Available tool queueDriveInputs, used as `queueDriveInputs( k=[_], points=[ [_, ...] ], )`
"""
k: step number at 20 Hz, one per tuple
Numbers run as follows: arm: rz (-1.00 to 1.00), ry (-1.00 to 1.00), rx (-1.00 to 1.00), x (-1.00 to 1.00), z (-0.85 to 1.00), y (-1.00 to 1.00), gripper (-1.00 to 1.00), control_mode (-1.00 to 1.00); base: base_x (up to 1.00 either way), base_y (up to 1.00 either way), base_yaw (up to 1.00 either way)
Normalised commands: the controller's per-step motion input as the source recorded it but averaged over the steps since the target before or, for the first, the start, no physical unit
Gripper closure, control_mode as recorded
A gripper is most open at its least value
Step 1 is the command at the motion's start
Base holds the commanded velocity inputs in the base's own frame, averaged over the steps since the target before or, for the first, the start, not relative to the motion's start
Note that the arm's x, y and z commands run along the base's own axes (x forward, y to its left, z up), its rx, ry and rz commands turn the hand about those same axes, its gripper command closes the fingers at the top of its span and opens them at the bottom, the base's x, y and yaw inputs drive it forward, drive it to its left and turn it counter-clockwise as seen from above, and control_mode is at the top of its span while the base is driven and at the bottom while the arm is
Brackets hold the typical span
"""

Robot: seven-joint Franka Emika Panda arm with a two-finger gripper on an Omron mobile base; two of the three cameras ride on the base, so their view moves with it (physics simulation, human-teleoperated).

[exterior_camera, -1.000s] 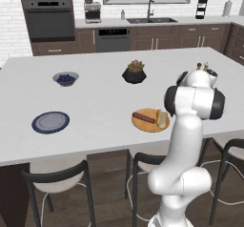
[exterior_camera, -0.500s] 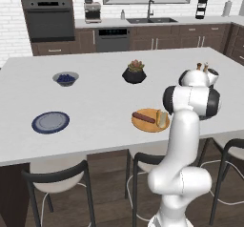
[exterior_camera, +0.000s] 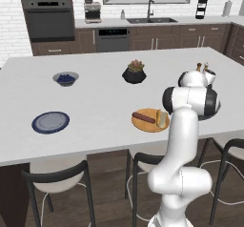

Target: Place one bun and one sausage from the bowl on each plate.

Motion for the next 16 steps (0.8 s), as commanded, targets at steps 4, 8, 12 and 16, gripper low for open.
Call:
queueDriveInputs(
  k=[4,8,12,16],
  points=[
    [0.0,0.04,0.0,0.0,-0.18,0.0,-1.0,-1.0,0.0,0.0,0.0],
    [0.0,0.03,0.0,0.0,-0.23,0.0,-1.0,-1.0,0.0,0.0,0.0],
    [0.0,0.0,0.0,0.0,-0.06,0.0,-1.0,-1.0,0.0,0.0,0.0],
    [0.0,0.01,0.0,0.0,-0.09,0.0,-1.0,-1.0,0.0,0.0,0.0]
  ],
)
